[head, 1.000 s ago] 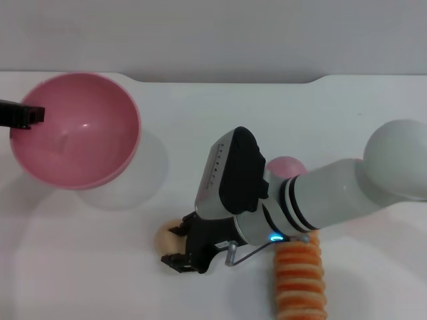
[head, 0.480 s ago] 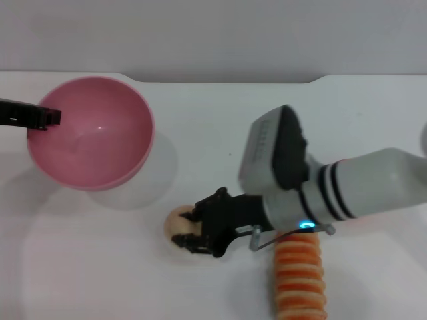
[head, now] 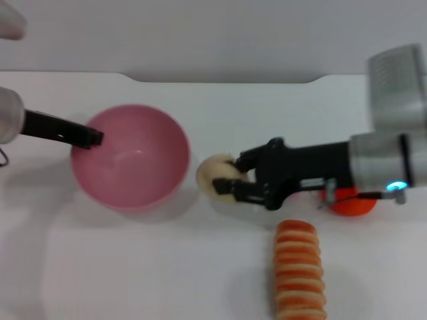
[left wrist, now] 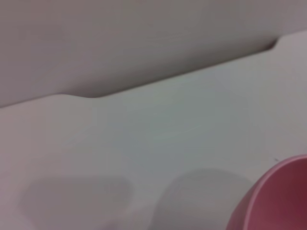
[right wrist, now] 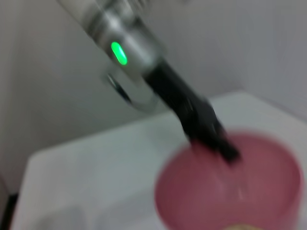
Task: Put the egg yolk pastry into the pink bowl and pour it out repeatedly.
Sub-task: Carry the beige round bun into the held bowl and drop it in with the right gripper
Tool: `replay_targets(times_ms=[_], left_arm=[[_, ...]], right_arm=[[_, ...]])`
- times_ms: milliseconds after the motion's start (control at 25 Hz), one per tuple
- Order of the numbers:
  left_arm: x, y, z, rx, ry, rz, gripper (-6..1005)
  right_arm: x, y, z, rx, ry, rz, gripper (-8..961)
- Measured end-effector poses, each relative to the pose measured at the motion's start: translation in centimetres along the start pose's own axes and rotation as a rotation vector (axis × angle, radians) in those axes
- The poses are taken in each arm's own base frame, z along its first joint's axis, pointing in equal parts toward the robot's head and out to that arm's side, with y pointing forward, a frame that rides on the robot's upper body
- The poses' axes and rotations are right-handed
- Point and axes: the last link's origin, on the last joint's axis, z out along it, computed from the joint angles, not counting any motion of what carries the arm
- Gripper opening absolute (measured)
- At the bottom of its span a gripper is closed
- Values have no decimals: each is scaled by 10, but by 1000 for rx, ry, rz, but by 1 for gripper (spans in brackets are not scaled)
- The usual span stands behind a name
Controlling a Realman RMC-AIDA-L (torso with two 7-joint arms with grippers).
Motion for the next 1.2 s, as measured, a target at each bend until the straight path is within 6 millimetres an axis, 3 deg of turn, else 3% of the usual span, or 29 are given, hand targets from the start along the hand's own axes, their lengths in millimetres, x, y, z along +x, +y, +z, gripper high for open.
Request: replay_targets(times_ms=[120,240,360,520,800,1200], left_arm=[[6,11,15,-24,-28,32,0],[12,26,29,-57,-58,74,0],[17,42,36,-90,-71,113,0],[20,60,40,-147,-67,141,0],[20,63,40,-159,-62,143,1],[22,58,39,-143,-37,141,-1]], right_arm=[[-18,2,-23,-23,-56,-44,293],[-34,4,-31,-33,-91,-93,281],[-44,3,-24,-49,-83,-119,260],[-42,-1,-7,-56,-28,-117,239],[-33,-3,10,-20,93,-98,197],[-39,-5,-3,8,66,-61,461]])
